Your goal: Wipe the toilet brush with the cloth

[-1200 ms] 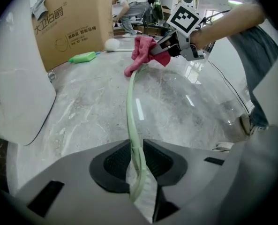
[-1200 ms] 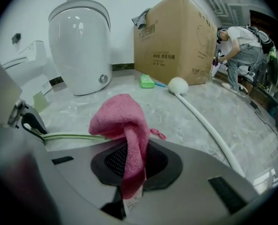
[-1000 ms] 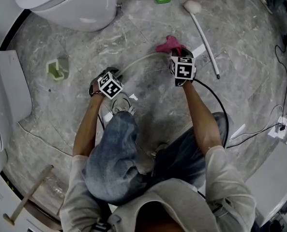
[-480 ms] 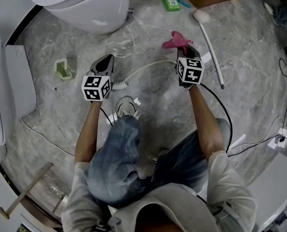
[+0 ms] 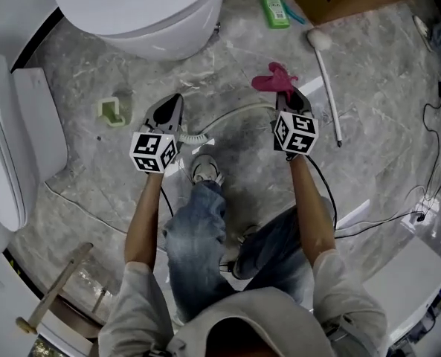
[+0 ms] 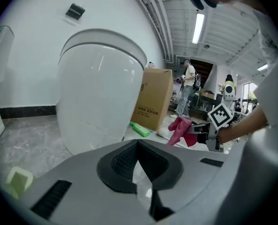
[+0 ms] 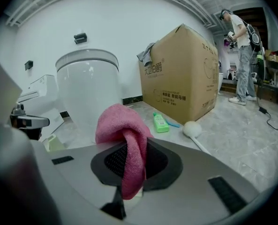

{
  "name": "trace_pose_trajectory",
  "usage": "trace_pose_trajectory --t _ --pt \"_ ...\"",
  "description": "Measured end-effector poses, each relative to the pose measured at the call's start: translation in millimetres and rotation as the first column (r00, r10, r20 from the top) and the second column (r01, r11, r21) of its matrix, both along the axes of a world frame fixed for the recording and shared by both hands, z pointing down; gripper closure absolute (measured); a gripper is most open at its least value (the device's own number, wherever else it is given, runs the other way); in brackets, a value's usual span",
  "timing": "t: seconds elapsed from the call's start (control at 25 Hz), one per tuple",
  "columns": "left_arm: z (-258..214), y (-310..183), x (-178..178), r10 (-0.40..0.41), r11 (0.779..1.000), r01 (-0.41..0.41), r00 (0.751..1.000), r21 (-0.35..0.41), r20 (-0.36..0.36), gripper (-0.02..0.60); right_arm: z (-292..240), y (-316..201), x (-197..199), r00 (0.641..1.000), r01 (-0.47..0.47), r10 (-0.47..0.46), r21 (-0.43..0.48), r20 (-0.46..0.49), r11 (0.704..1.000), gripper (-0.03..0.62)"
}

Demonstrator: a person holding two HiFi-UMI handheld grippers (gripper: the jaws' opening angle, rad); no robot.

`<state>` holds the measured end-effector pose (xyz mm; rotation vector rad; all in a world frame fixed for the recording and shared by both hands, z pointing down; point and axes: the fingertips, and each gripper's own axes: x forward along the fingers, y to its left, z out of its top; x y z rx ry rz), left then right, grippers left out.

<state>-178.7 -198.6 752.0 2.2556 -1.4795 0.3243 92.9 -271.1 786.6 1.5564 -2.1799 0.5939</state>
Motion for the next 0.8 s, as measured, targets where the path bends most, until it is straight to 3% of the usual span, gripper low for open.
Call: trace_pose_trajectory --t 0.16,0.36,0.48,0.8 --pt "-48 6 6 0.058 0.997 -0.057 0.998 -0.043 0.021 0.563 -60 10 0 1.000 -0.006 0.006 -0.025 0.003 1.000 0.531" --pt "-124 9 -5 0.019 0.997 -0.021 0.999 -0.079 -0.035 0.563 -151 16 -6 0.999 0.032 -0.033 -0.034 -0.032 0.999 0.531" --pt "-172 23 -8 0.007 0.995 -0.010 0.999 -0.099 -0.032 0.563 -208 29 -8 0.999 0.031 -0.033 -0.046 -0.032 0.998 0.531" --pt "-342 27 4 0.001 0.999 0.000 1.000 -0.042 0.015 0.563 -385 38 2 0.999 0.033 -0.033 0.022 -0.017 0.999 0.531"
